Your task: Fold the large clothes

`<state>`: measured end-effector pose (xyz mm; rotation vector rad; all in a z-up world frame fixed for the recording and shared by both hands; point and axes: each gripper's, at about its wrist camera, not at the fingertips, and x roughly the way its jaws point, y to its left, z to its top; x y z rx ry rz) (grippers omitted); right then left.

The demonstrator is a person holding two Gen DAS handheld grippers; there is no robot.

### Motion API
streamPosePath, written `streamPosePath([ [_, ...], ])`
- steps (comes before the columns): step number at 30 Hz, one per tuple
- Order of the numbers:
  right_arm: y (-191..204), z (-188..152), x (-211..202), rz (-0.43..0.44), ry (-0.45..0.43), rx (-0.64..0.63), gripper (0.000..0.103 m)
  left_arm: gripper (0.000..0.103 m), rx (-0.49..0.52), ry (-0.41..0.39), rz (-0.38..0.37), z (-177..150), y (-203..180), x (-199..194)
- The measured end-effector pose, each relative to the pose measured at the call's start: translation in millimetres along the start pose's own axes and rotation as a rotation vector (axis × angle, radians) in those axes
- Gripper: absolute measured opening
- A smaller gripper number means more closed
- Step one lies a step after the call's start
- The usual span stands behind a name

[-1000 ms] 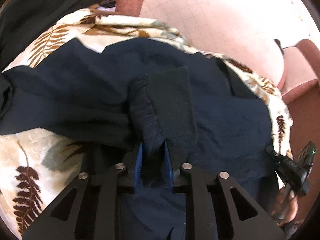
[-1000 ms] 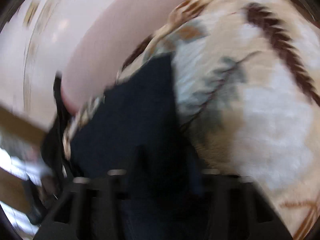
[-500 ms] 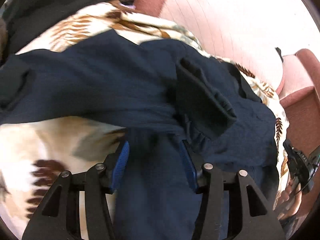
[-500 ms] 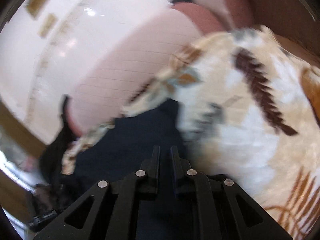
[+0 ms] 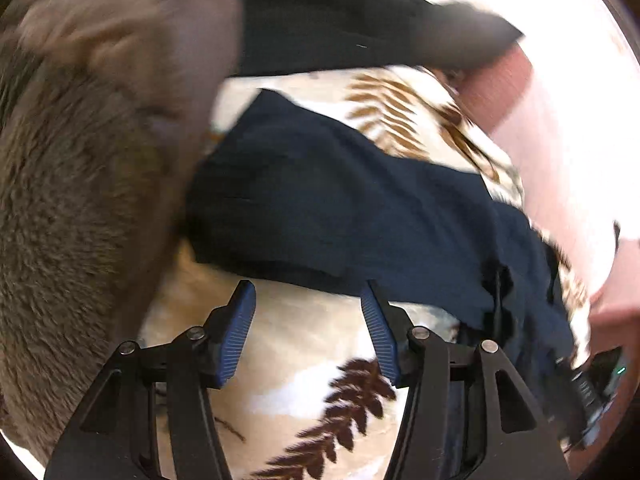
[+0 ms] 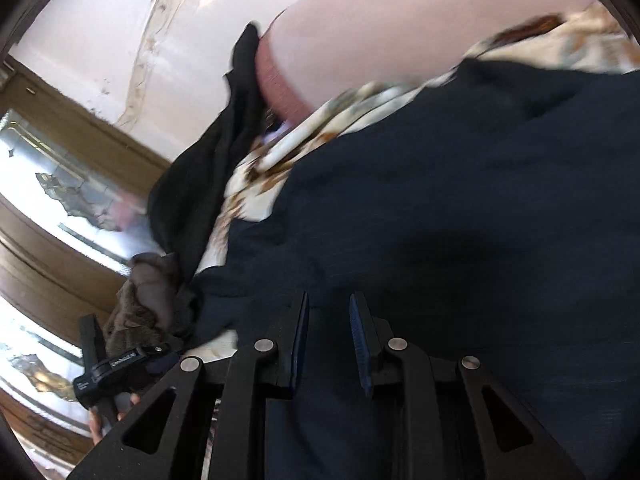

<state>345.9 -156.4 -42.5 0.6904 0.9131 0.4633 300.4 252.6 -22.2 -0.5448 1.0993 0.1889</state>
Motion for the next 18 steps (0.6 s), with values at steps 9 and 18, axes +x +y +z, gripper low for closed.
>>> streamPosePath([
  [9, 0.5, -17.8, 43.3, -0.058, 0.098, -0.017, 0.022, 0.058, -0.312, -0.025, -0.175, 11.9, 36.6, 25.0],
  [18, -8.3, -20.7, 32.4, -0.039, 0.107, -0.023, 0.026, 0.058, -0.119, -0.115, -0.066, 19.2, 9.1, -20.2],
])
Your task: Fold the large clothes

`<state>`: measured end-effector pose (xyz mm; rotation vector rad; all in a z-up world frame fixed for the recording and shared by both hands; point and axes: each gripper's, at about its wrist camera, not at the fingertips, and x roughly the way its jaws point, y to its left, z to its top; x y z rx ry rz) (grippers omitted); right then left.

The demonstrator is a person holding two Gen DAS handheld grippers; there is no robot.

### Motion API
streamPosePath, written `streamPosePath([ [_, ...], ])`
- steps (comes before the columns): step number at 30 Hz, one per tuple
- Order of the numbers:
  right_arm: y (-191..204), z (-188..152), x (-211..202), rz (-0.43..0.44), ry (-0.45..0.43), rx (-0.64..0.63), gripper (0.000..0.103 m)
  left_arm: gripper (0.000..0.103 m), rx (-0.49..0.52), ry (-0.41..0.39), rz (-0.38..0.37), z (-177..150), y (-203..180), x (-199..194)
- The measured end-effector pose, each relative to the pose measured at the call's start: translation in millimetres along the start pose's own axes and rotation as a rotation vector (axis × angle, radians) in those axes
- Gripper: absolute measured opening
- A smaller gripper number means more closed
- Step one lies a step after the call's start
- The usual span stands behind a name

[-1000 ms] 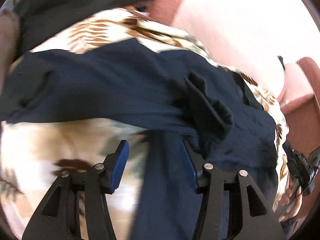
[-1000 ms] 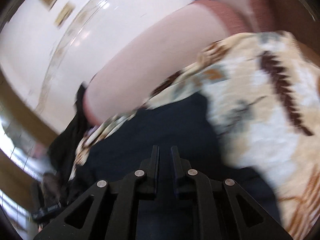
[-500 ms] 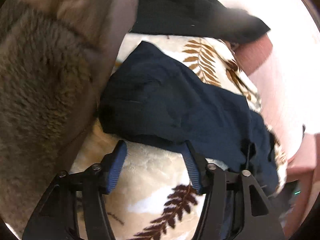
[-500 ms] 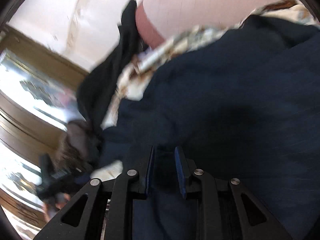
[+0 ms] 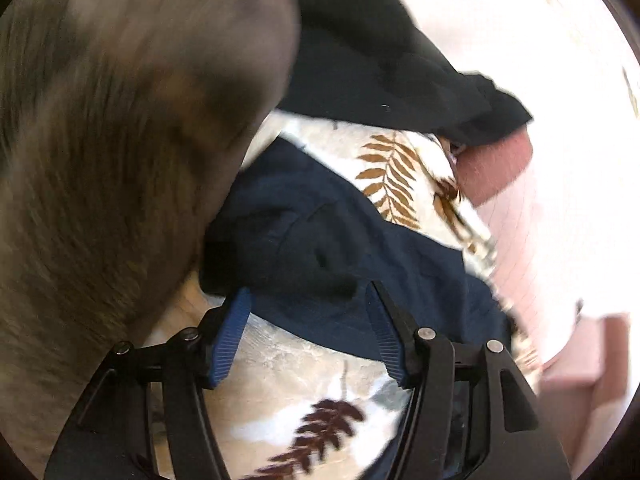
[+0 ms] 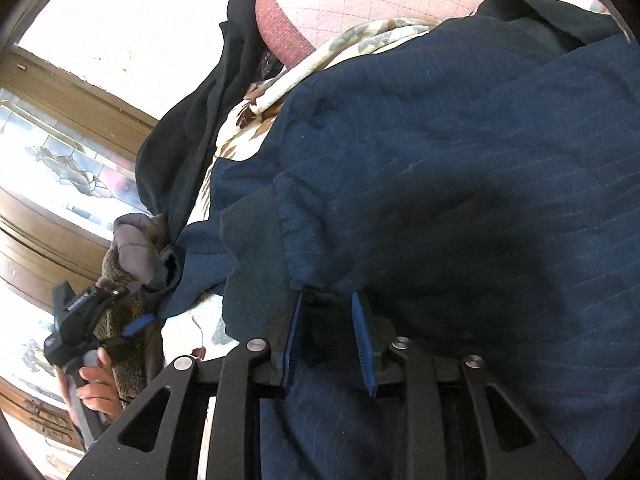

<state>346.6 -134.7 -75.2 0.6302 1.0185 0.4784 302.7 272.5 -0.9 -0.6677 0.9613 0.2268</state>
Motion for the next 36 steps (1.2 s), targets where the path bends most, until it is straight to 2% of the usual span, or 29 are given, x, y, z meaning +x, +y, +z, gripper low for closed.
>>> streamPosePath([
  [3, -0.2, -1.9, -0.4, 0.007, -0.008, 0.004, 0.027, 0.069, 0.146, -0.068, 0.113, 4.3, -14.8, -8.1],
  [4, -0.5, -2.1, -1.0, 0.010, -0.009, 0.006, 0.027, 0.078, 0.184, -0.075, 0.144, 6.1, -16.5, -4.3],
  [5, -0.4, -2.2, -1.6, 0.013, -0.008, 0.006, 0.027, 0.079, 0.209, -0.069, 0.174, 6.6, -15.4, -0.2],
  [10, 2.5, -3.1, -4.9, 0.017, 0.001, -0.009, 0.030, 0.079, 0.321, 0.059, 0.291, 7.3, -12.6, 55.3],
  [12, 3.8, -3.8, -5.9, 0.019, 0.000, -0.012, 0.031, 0.079, 0.316, 0.068, 0.331, 7.3, -11.6, 73.0],
  [13, 4.3, -4.4, -7.3, 0.022, -0.001, -0.014, 0.031, 0.072, 0.310, 0.049, 0.338, 6.8, -10.7, 75.8],
  [14, 4.9, -5.0, -8.8, 0.026, -0.002, -0.016, 0.031, 0.050, 0.306, 0.038, 0.320, 6.0, -11.2, 74.9],
  [16, 5.9, -8.2, -14.5, 0.042, -0.003, -0.021, 0.031, 0.029, 0.316, 0.018, 0.285, 4.4, -15.2, 67.6],
  [17, 6.1, -9.7, -16.8, 0.048, -0.003, -0.024, 0.031, 0.026, 0.312, 0.010, 0.262, 4.1, -16.5, 61.6],
  [22, 3.4, -24.2, -43.0, 0.092, -0.033, -0.040, 0.031, 0.023, 0.242, -0.016, 0.097, 6.1, -20.0, 18.3],
  [27, -6.0, -36.3, -77.0, 0.091, -0.099, -0.052, 0.031, 0.023, 0.271, -0.013, -0.034, -9.3, -57.2, -15.7],
  [32, -27.4, -45.4, -110.0, -0.038, -0.169, -0.038, 0.031, 0.023, 0.335, 0.037, -0.152, -43.2, -114.2, -27.0],
  [36, -55.8, -46.6, -137.0, -0.242, -0.236, -0.026, 0.031, 0.023, 0.389, 0.072, -0.210, -70.9, -172.7, -14.4],
])
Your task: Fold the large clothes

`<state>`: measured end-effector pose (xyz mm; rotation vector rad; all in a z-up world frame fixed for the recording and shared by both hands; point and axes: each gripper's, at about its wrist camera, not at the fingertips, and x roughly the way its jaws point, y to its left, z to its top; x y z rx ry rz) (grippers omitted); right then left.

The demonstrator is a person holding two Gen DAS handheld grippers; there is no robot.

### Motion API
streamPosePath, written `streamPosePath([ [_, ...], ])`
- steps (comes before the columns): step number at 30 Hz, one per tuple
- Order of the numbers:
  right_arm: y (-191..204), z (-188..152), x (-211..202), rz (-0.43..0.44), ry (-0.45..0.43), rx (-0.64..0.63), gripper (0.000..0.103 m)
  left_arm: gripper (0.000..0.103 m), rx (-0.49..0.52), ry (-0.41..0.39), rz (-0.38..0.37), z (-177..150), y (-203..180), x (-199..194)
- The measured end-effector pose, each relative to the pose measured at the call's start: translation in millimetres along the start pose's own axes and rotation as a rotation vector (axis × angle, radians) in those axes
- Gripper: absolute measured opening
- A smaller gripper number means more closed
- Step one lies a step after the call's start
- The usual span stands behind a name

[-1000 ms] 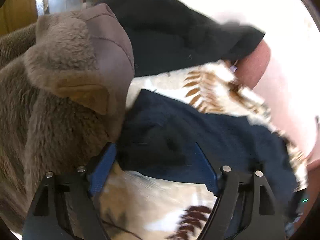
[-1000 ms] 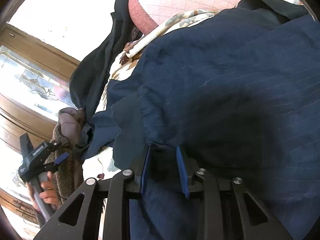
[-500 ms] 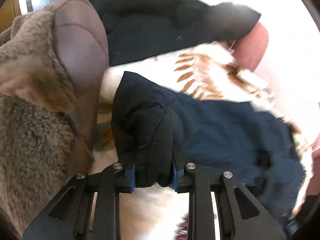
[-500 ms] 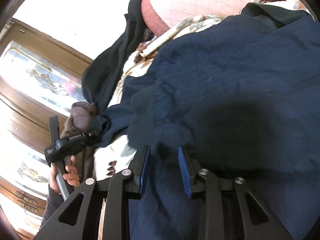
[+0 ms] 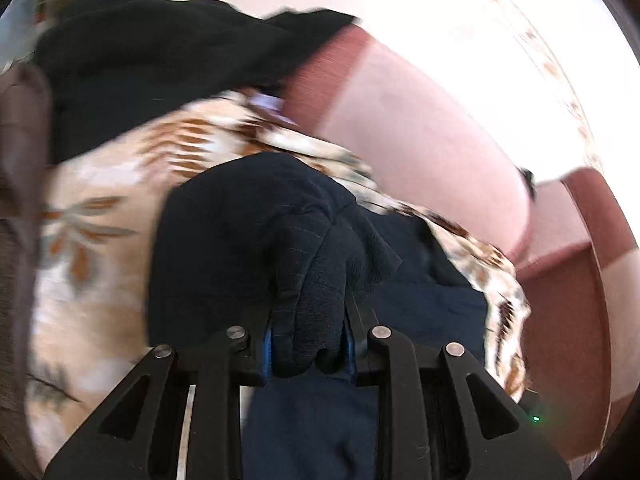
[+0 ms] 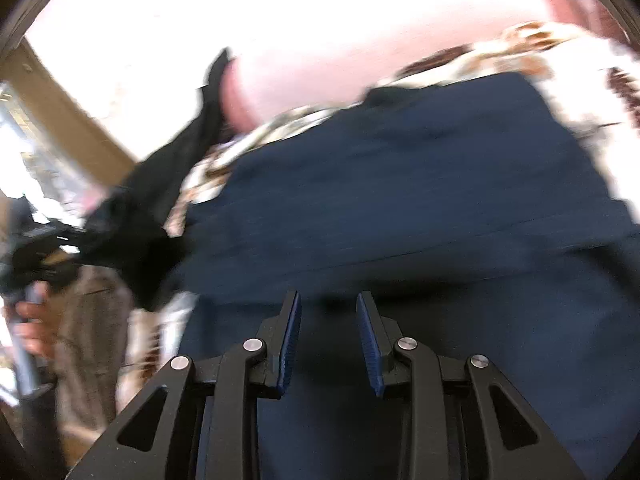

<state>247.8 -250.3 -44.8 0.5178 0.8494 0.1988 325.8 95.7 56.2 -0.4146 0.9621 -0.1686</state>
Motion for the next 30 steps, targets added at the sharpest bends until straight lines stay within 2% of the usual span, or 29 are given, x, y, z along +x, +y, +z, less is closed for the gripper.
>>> streamPosePath([
  [2, -17.0, 2.7, -10.4, -0.096, -0.043, -0.010, 0.031, 0.023, 0.021, 0.023, -0.030, -5.7, -28.0, 14.4],
  [4, -36.0, 5.0, -16.0, -0.133, -0.070, 0.019, 0.032, 0.023, 0.041, 0.048, -0.054, -12.9, -54.2, 28.0],
  [7, -68.1, 7.0, -19.4, -0.111, -0.090, 0.120, 0.033, 0.023, 0.066, 0.094, -0.091, -25.0, -91.8, 51.4],
  [11, -91.9, 5.7, -17.0, -0.094, -0.073, 0.186, 0.033, 0.023, 0.096, 0.168, -0.118, -51.1, -135.2, 97.6],
  [13, -98.0, 5.2, -13.1, -0.080, -0.059, 0.212, 0.033, 0.024, 0.095, 0.211, -0.110, -66.8, -141.5, 120.8],
  [18, -99.5, 3.9, -9.9, -0.075, -0.055, 0.222, 0.033, 0.030, 0.097, 0.331, -0.014, -106.3, -135.6, 180.1],
  [20, -101.4, 3.2, -13.6, -0.077, -0.057, 0.215, 0.033, 0.036, 0.106, 0.309, -0.047, -108.4, -132.7, 171.4],
  [23, -97.6, 4.0, -21.5, -0.067, -0.084, 0.202, 0.034, 0.043, 0.101, 0.301, -0.154, -106.4, -124.7, 139.6],
  [24, -93.9, 5.8, -24.8, -0.050, -0.102, 0.199, 0.035, 0.046, 0.107, 0.275, -0.181, -105.5, -118.2, 123.1],
  [25, -91.3, 7.4, -27.0, -0.032, -0.116, 0.195, 0.042, 0.051, 0.114, 0.242, -0.184, -104.6, -110.8, 109.1],
  [26, -86.0, 9.8, -28.2, -0.005, -0.133, 0.193, 0.050, 0.052, 0.117, 0.201, -0.179, -103.9, -101.0, 94.6],
  [27, -81.7, 11.9, -27.2, 0.023, -0.140, 0.191, 0.052, 0.052, 0.117, 0.169, -0.166, -101.5, -90.4, 83.2],
  [30, -66.2, 20.4, -9.3, 0.130, -0.109, 0.214, 0.053, 0.052, 0.102, 0.091, -0.052, -97.9, -55.5, 63.0],
])
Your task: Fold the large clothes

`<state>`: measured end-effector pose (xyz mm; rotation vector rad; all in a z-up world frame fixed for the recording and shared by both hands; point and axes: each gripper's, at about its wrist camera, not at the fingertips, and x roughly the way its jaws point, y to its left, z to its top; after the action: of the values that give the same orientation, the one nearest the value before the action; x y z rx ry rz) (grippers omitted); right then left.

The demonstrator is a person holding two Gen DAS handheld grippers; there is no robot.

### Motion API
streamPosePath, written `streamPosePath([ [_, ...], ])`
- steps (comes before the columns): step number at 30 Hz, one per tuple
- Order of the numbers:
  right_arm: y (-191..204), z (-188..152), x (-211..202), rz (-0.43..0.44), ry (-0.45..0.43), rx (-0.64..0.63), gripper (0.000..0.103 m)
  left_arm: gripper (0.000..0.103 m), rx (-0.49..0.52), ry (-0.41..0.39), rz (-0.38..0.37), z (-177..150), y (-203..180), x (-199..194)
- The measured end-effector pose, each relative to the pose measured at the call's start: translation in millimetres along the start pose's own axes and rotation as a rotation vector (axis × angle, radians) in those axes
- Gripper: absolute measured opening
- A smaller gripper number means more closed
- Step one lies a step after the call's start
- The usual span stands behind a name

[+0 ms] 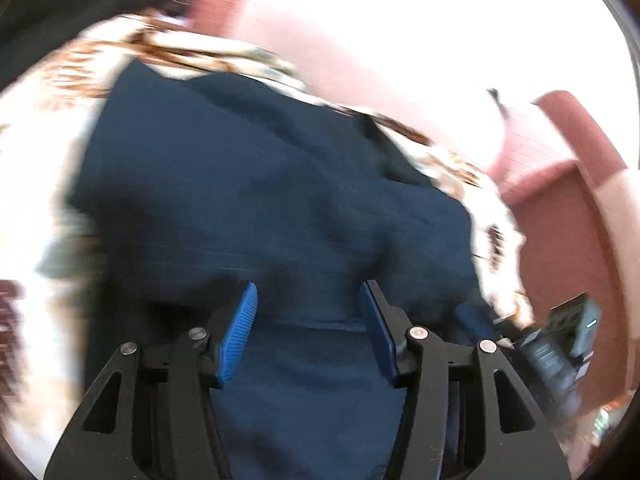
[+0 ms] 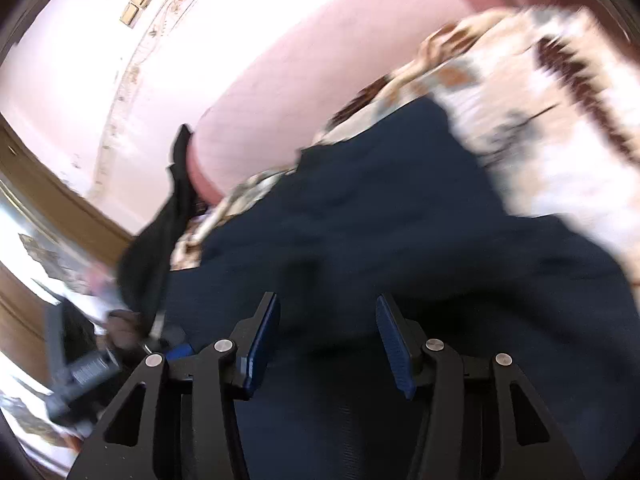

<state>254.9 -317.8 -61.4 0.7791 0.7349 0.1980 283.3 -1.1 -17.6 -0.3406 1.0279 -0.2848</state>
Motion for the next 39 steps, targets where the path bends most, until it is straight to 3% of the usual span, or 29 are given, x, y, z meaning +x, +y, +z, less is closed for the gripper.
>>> streamPosePath([
  [2, 5.6, 3.9, 21.6, 0.043, 0.034, 0.042, 0.058, 0.052, -0.035, -0.003, 0.038, -1.4, 21.0, -3.5],
  [5, 12.5, 7.4, 57.1, -0.129, 0.068, 0.067, 0.060, 0.052, -0.097, 0.024, 0.043, -2.2, 43.9, 1.2],
  [6, 14.3, 5.7, 66.7, -0.142, 0.083, 0.079, 0.060, 0.052, -0.111, 0.026, 0.046, -2.7, 48.7, 2.8],
  [9, 32.1, -1.7, 83.3, -0.062, 0.121, 0.051, 0.055, 0.052, -0.142, 0.036, 0.038, -5.6, 56.7, 5.7],
  [11, 46.8, -4.0, 90.0, -0.008, 0.166, -0.012, 0.009, 0.052, -0.152, 0.039, 0.038, -4.5, 58.3, 7.9],
  [14, 68.7, -2.0, 83.4, -0.008, 0.170, -0.127, 0.007, 0.052, -0.158, 0.035, 0.040, -2.9, 56.8, 13.1],
  [18, 72.7, 21.3, 45.8, -0.012, 0.041, -0.170, 0.006, 0.052, -0.167, 0.029, 0.052, -3.5, 73.0, 6.7],
  [22, 40.0, 53.9, 21.7, -0.080, -0.024, -0.109, 0.006, 0.054, -0.204, 0.036, 0.041, -2.1, 84.4, 4.6],
  [27, -3.7, 70.5, 21.8, -0.188, -0.037, -0.028, 0.006, 0.054, -0.230, 0.033, 0.064, -0.2, 88.9, 1.7],
  [30, -36.7, 72.9, 21.0, -0.224, -0.020, 0.050, 0.006, 0.054, -0.255, 0.018, 0.031, 1.0, 90.0, -8.6],
  [33, -48.6, 68.0, 12.4, -0.148, -0.018, 0.105, 0.013, 0.054, -0.237, -0.020, -0.002, 7.1, 79.6, -22.1],
  [34, -50.4, 65.6, 6.6, -0.084, -0.035, 0.131, 0.017, 0.054, -0.227, -0.022, -0.018, 8.9, 74.9, -24.7],
  [37, -52.4, 59.5, -0.1, 0.017, -0.045, 0.189, 0.055, 0.063, -0.173, -0.012, -0.079, 12.3, 52.2, -23.5],
  [39, -51.5, 58.3, -3.1, 0.022, -0.038, 0.193, 0.055, 0.069, -0.134, -0.007, -0.079, 7.8, 39.5, -15.4],
])
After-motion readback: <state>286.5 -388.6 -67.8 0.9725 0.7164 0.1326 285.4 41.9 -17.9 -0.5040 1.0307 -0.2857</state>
